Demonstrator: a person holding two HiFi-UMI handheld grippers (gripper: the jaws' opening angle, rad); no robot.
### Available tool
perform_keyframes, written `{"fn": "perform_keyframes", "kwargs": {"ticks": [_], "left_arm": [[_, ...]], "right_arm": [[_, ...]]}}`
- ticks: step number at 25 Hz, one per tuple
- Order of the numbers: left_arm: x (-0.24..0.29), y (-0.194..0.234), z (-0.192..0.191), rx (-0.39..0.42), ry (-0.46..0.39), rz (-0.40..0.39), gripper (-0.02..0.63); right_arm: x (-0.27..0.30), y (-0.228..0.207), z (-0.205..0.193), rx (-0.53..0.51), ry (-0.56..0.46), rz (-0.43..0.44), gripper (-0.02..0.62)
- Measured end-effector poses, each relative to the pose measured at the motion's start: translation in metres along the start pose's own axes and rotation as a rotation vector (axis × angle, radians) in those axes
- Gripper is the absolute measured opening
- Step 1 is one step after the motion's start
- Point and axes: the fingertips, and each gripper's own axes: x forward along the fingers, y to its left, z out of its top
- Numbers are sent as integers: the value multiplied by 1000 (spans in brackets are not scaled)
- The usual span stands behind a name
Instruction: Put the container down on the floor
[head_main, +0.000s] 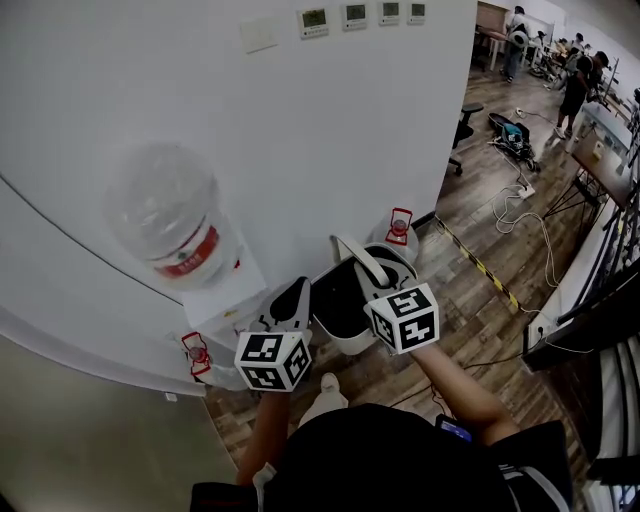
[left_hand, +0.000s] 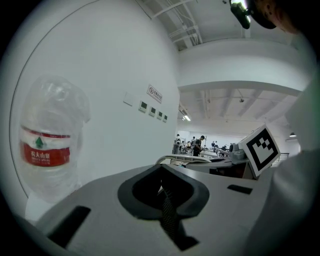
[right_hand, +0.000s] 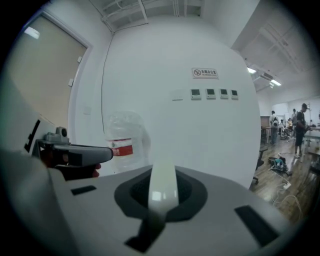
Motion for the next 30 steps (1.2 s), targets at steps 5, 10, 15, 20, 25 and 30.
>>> {"fn": "perform_keyframes", "kwargs": {"ticks": [5,10,15,20,25,30], "left_arm": [[24,26,10,-13,0,-16,14],[44,58,22,-20,4,-24,14],[61,87,23,-30,25,-50,14],[78,109,20,-48,47,-87,14],[96,126,15,-61,68,-136,14],[109,139,1,-92,104,-167,14]], "right_arm": [[33,-8,12,5,15,-16,29],[67,-11,26,4,23,-30,29],[101,-13,31,16,42,-53,29],[128,-13,34,24,60,-78,29],[150,-18,30,39,85,-114,29],[163,-23,15,50,127,-144,29]]}}
